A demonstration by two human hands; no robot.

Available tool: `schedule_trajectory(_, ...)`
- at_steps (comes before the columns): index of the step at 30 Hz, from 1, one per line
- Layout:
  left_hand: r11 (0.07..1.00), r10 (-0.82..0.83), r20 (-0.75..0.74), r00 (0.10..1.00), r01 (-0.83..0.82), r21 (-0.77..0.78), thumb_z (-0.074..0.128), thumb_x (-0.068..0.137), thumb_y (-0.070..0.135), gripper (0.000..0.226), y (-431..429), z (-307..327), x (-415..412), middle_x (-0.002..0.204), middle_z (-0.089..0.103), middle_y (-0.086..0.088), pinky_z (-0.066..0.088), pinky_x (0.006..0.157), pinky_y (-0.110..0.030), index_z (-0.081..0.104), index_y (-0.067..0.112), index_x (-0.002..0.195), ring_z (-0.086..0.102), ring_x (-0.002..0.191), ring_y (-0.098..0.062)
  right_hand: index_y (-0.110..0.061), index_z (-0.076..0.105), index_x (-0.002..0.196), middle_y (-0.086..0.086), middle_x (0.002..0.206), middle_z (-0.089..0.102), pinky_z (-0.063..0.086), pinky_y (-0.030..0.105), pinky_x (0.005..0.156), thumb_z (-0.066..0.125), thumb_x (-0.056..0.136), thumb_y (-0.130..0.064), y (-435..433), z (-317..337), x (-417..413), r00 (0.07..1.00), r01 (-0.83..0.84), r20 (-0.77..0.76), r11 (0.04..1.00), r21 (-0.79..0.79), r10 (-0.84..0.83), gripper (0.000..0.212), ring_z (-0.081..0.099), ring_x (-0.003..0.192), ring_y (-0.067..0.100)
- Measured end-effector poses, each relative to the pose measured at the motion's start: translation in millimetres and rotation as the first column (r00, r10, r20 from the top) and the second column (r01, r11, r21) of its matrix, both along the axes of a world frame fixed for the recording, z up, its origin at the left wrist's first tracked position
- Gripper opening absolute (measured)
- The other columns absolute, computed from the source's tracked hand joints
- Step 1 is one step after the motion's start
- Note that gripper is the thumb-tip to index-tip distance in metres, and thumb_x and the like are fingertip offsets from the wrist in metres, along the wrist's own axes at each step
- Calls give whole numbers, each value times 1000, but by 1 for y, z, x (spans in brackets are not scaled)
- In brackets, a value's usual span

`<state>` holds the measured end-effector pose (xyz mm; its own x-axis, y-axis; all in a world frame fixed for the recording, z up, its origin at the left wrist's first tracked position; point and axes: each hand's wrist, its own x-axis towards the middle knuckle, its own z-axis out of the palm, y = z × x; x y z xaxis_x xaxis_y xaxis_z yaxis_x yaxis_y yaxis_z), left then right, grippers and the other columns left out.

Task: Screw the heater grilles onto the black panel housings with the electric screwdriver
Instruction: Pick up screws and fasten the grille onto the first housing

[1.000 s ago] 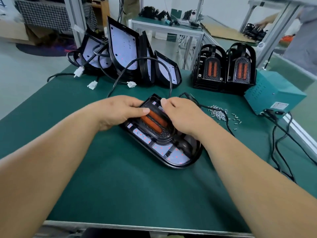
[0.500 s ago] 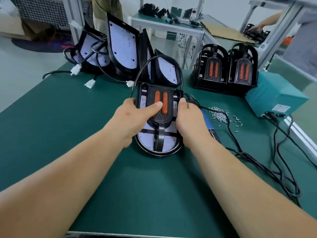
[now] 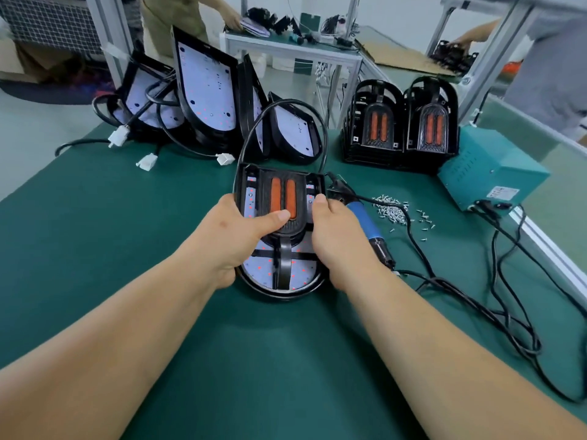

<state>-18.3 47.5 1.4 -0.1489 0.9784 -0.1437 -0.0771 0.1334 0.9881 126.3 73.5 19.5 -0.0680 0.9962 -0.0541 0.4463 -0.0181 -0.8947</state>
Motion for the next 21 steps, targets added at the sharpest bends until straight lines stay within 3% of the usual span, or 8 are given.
schedule_trajectory(3, 999, 9, -16, 1000, -10, -48, 85, 71, 27, 57, -2, -1, -2, 109, 75, -7, 51, 97, -54, 61, 14, 121, 70, 104, -32, -6, 56, 69, 10, 81, 62, 41, 32, 75, 40, 104, -41, 6, 23, 27, 895, -139, 443, 976, 171, 50, 52, 56, 83, 30)
schedule_trajectory(6, 998, 33, -15, 999, -34, -45, 83, 78, 19, 54, -2, 0, -1, 110, 74, -4, 49, 99, -53, 57, 16, 125, 69, 106, -30, -6, 51, 59, 10, 62, 59, 43, 33, 60, 47, 98, -43, 23, 48, 63, 785, -152, 611, 926, 347, -100, 54, 58, 65, 30)
schedule_trajectory(8, 999, 25, -17, 1000, -26, -41, 81, 80, 14, 49, -3, 2, 0, 106, 76, -2, 51, 97, -52, 57, 17, 123, 71, 101, -26, -10, 44, 57, 5, 58, 48, 31, 30, 52, 49, 96, -48, 30, 45, 75, 621, -188, 778, 947, 261, -91, 55, 48, 59, 26)
schedule_trajectory(10, 999, -11, -35, 999, 9, -50, 80, 81, 14, 48, -5, 3, 0, 105, 76, -1, 51, 98, -52, 58, 18, 123, 72, 101, -25, -16, 41, 58, 3, 62, 45, 35, 32, 57, 54, 93, -54, 29, 28, 73, 551, -228, 834, 965, 133, 16, 53, 45, 61, 26)
schedule_trajectory(13, 997, -65, -70, 995, 61, -48, 79, 82, 13, 42, -7, 2, 0, 104, 77, 1, 50, 100, -51, 61, 21, 119, 72, 101, -23, -18, 34, 65, 0, 67, 45, 42, 35, 63, 64, 86, -55, 27, 8, 68, 607, -260, 792, 958, 121, 64, 52, 46, 63, 23)
schedule_trajectory(17, 995, -41, -64, 997, 35, -89, 83, 79, 18, 61, -8, 4, 1, 109, 75, 2, 48, 102, -50, 53, 20, 132, 70, 105, -24, -18, 42, 68, 4, 70, 51, 37, 32, 54, 69, 82, -41, 36, 6, 74, 680, -170, 732, 982, 88, 52, 38, 52, 66, 26)
schedule_trajectory(19, 994, -36, -69, 997, 28, -105, 84, 78, 19, 66, -9, 6, 2, 110, 75, 1, 48, 102, -50, 50, 21, 135, 70, 105, -24, -15, 52, 74, 3, 69, 55, 34, 29, 49, 71, 79, -36, 36, 5, 79, 830, -31, 557, 997, 70, -13, 28, 51, 58, 20)
schedule_trajectory(21, 993, -15, -73, 997, 7, -115, 85, 76, 21, 72, -11, 8, 3, 111, 74, 1, 49, 100, -51, 48, 22, 138, 70, 106, -25, -12, 56, 76, 2, 65, 54, 38, 26, 54, 72, 79, -27, 34, 11, 82, 978, 114, 178, 993, -2, -112, 22, 48, 55, 21)
